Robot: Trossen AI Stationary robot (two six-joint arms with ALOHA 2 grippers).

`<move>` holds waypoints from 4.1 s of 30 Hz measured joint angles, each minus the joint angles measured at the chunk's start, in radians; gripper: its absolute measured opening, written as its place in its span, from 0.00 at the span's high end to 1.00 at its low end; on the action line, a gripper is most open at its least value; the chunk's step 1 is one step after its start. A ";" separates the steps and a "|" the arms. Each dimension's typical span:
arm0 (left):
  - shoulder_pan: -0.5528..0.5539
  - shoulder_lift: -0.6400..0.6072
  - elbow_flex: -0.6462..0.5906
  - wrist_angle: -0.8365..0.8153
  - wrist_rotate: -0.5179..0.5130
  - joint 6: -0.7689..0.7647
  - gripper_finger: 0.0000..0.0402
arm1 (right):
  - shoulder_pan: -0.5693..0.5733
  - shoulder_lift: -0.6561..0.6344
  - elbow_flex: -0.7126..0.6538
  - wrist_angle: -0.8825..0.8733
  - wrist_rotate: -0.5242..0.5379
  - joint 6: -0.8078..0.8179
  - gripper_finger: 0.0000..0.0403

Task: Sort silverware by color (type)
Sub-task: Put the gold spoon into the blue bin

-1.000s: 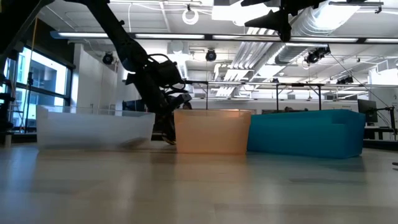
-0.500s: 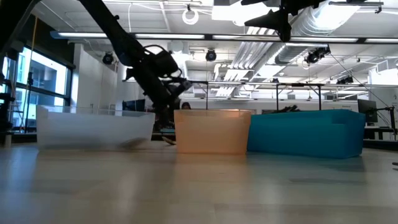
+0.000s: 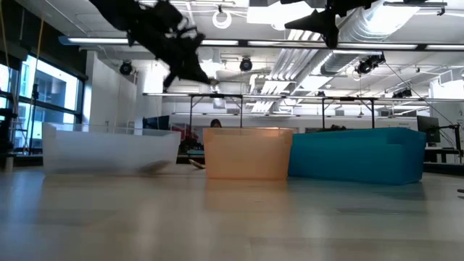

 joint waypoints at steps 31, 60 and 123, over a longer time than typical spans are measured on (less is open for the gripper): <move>-0.669 -0.499 -0.229 -0.025 -0.760 0.132 1.00 | -0.001 0.000 0.000 0.183 -0.023 -0.264 0.47; -0.727 -0.472 -0.314 0.141 -0.853 0.157 1.00 | -0.002 0.101 0.000 0.298 0.069 -0.289 0.47; -0.702 -0.360 -0.313 0.262 -0.790 0.163 0.85 | -0.002 0.189 0.079 0.209 0.063 -0.288 1.00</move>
